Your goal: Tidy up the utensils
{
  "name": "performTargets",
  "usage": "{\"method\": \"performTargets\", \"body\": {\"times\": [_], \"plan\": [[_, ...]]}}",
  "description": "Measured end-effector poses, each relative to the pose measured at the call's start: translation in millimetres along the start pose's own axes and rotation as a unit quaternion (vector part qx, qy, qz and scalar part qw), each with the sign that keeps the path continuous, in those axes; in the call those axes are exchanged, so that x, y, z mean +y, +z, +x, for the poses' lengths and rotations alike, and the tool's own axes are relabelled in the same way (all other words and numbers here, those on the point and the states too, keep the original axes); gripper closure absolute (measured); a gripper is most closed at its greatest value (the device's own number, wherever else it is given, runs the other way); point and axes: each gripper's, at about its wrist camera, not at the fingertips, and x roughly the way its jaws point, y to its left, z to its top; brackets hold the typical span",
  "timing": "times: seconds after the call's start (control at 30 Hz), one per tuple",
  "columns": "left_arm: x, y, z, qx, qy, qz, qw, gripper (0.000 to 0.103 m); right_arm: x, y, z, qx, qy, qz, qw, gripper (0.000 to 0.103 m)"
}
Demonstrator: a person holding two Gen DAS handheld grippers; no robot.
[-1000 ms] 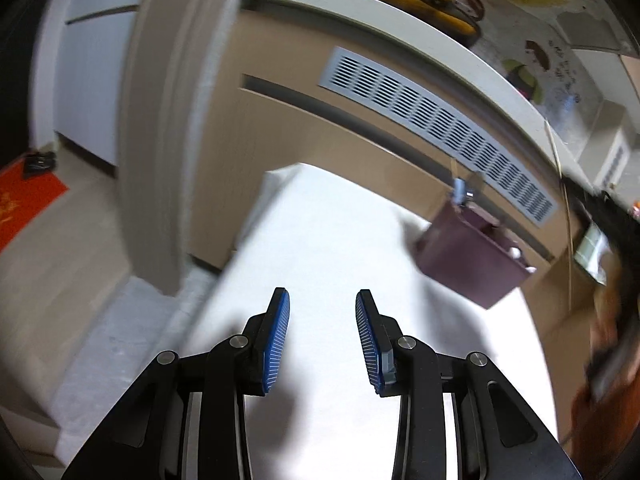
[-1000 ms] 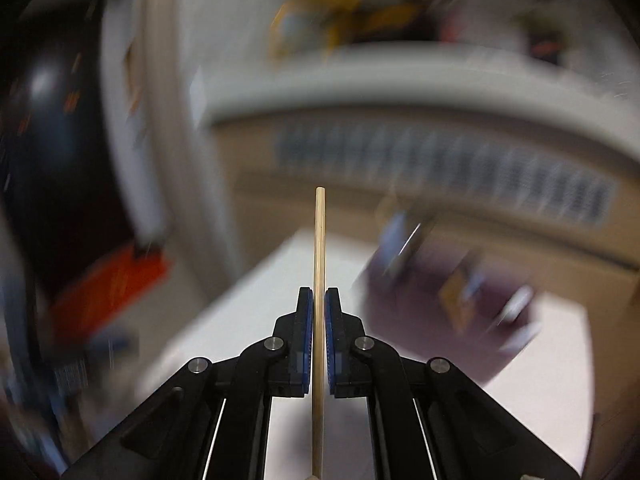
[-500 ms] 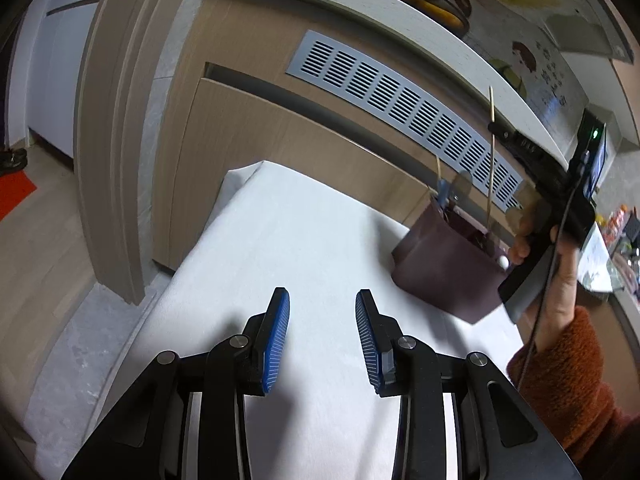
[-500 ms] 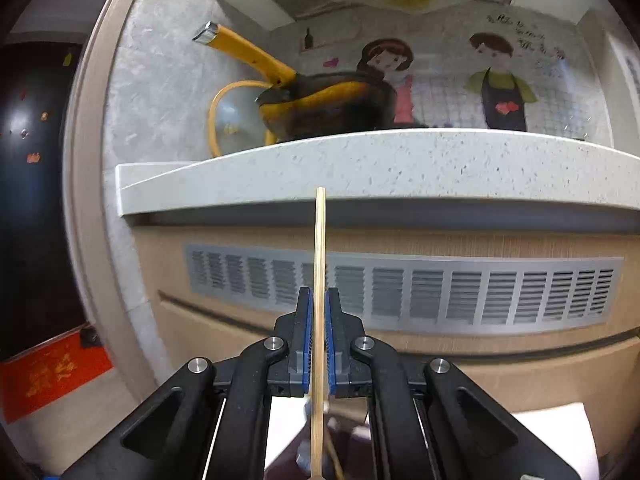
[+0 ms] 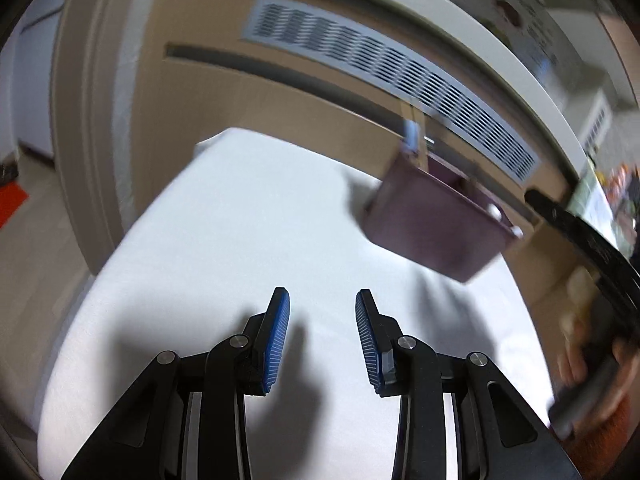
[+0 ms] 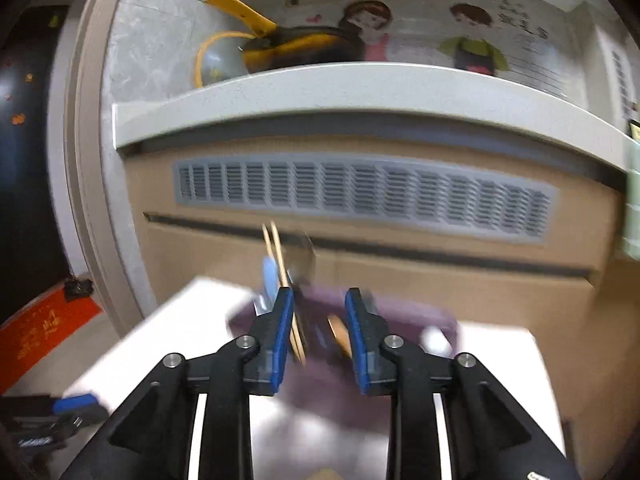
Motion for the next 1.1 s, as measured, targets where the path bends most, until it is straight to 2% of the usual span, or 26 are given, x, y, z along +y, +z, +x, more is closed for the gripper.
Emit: {"method": "performTargets", "body": {"times": [0.1,0.2,0.33,0.53,1.1], "plan": [[-32.2,-9.9,-15.6,-0.014,0.002,0.048,0.9987,0.068,-8.3,-28.1,-34.2,0.053,0.03,0.026,0.998,0.078],[-59.9,-17.6,-36.0,-0.029,0.006,0.095,0.995,0.068,-12.6,-58.4,-67.6,0.085,0.053,0.051,0.994,0.078],[-88.8,-27.1,-64.3,-0.061,0.04,0.143,0.987,0.068,-9.0,-87.7,-105.3,0.079,0.007,0.049,0.996,0.077],[-103.7,-32.1,-79.1,-0.06,0.041,0.159,0.9846,0.068,-8.1,-108.2,-130.7,0.066,-0.009,0.058,0.996,0.077],[-106.0,-36.9,-80.4,-0.047,0.035,0.159,0.9855,0.068,-12.1,-103.6,-132.2,0.069,-0.019,0.057,0.996,0.077]]}}
